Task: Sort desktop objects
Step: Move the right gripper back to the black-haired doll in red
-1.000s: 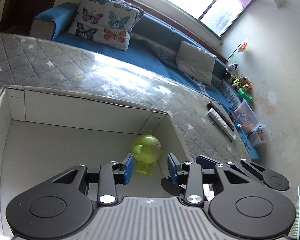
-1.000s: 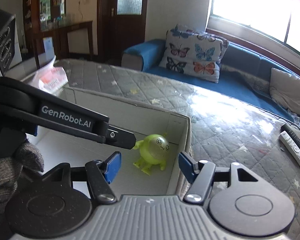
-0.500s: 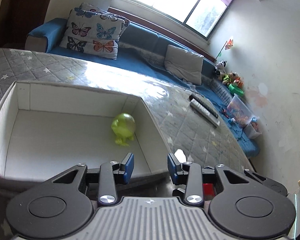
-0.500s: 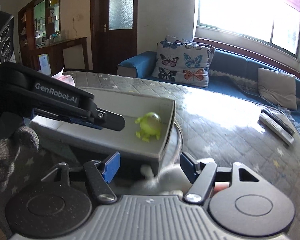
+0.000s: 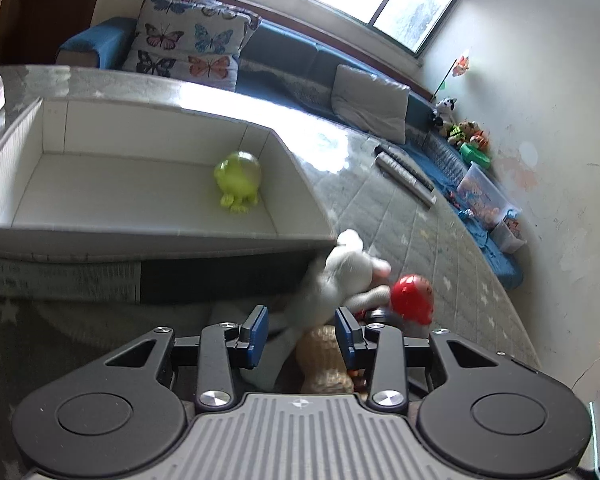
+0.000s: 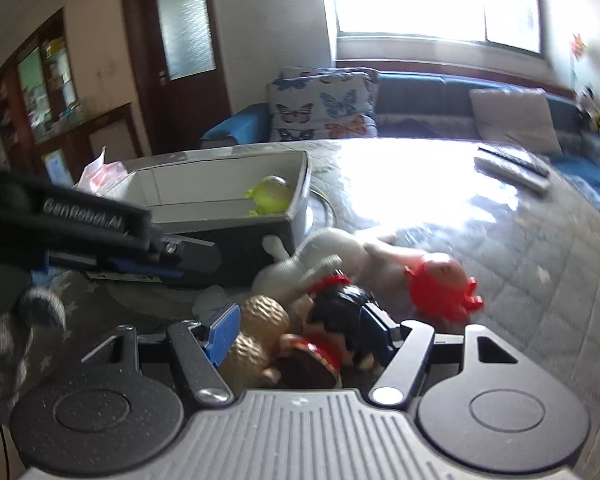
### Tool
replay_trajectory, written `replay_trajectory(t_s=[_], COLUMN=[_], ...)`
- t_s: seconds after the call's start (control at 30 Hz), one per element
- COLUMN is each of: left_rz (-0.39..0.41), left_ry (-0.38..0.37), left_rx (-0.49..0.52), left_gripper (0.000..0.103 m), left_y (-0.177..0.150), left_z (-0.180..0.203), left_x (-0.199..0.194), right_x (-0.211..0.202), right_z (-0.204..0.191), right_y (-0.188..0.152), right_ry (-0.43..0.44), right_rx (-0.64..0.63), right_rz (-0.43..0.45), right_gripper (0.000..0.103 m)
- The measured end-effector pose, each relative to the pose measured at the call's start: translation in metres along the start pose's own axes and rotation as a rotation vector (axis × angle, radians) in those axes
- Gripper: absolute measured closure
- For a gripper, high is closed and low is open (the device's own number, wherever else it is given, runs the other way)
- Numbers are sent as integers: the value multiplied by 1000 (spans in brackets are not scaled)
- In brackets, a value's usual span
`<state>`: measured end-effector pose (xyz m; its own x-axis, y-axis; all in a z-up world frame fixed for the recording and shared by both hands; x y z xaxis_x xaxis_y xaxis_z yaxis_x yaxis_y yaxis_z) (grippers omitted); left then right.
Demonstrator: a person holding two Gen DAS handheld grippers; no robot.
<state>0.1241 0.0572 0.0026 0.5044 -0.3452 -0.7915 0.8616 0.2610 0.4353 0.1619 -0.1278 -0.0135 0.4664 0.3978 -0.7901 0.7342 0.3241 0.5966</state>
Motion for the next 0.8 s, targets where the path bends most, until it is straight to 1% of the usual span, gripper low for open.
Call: replay_trajectory(t_s=[0.2,0.37,0.8], left_rz=[-37,-61,-104], left_ry=[1,-1,13], left_rx=[-9,-2,8], left_gripper=[64,64,64], left_y=[-8,-9,-11], left_z=[1,6,11], left_x=[10,17,28], right_x=[9,15,15], right_z=[3,3,11], right_y=[-13,-16,-20], right_ry=[-20,-46,-39], right_rx=[23,20,47], right_rz=[-25,-41,-47], right_gripper=[35,35,34])
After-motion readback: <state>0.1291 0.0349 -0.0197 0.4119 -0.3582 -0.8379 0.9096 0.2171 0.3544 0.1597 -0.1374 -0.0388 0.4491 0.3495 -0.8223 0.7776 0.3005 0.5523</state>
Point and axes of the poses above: each gripper's, at about its wrist camera, not at the fingertips, and x roughly the way its jaws point, z to its right, y to its top, the point moved 3 cm from there along x, roughly the way its jaws point, and after that the axes turned 15 degrees about -z, right-handed, at the moved point
